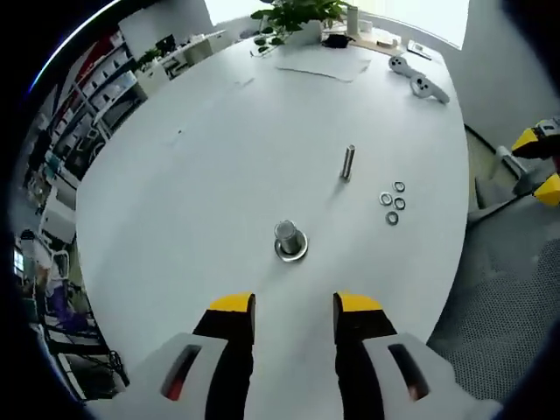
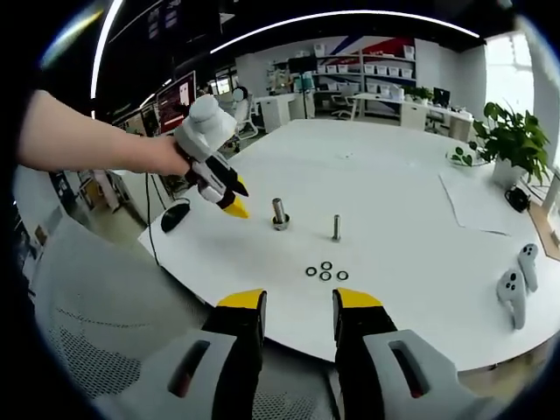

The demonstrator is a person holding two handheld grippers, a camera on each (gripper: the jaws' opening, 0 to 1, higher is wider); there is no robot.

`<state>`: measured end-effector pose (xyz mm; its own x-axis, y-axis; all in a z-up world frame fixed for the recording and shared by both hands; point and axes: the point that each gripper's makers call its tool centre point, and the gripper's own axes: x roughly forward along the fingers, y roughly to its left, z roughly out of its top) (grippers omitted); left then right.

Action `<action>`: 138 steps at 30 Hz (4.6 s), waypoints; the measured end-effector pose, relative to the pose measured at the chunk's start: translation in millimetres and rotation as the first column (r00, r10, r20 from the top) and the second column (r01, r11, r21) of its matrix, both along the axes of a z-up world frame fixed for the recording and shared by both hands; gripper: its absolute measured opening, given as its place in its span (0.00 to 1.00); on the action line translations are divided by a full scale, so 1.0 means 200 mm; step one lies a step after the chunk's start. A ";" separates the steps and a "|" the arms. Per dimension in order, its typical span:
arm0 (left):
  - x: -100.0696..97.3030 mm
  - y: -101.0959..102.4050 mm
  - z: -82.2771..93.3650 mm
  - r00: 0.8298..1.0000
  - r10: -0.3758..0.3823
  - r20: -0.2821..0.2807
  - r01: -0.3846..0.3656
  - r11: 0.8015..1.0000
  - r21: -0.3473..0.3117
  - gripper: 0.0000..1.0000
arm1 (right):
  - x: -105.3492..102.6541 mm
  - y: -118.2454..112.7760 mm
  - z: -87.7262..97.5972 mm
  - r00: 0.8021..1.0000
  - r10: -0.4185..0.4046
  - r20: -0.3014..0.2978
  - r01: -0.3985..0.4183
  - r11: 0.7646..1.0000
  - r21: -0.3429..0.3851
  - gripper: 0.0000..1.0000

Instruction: Place the washer onto the threaded stud by aligning its center hole with the stud, sliding it down to the base, and recovering from edge contact or off-axis alignment until the washer reaches the visible bottom stop.

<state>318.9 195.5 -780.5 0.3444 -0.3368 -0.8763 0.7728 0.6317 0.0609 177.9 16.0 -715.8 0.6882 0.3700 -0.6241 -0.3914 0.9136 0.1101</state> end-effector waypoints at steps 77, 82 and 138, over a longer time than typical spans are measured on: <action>-0.71 0.47 0.41 0.947 0.288 0.139 -0.210 0.888 -0.409 0.39 | -0.03 -0.03 -0.08 0.996 -0.027 -0.084 0.023 0.999 -0.046 0.35; -0.72 0.47 0.39 0.949 0.299 0.102 -0.227 0.869 -0.440 0.39 | -0.04 -0.03 -0.08 0.996 -0.026 -0.084 0.022 0.999 -0.049 0.35; -0.70 0.50 0.41 0.938 0.313 0.148 -0.219 0.869 -0.444 0.38 | -0.06 -0.05 -0.15 0.987 -0.025 -0.159 0.011 0.996 -0.088 0.42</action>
<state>179.6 294.6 -698.2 0.6316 -0.5217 -0.5735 0.5702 0.8138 -0.1123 165.2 6.4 -746.5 0.5827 0.2987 -0.7558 -0.3590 0.9290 0.0904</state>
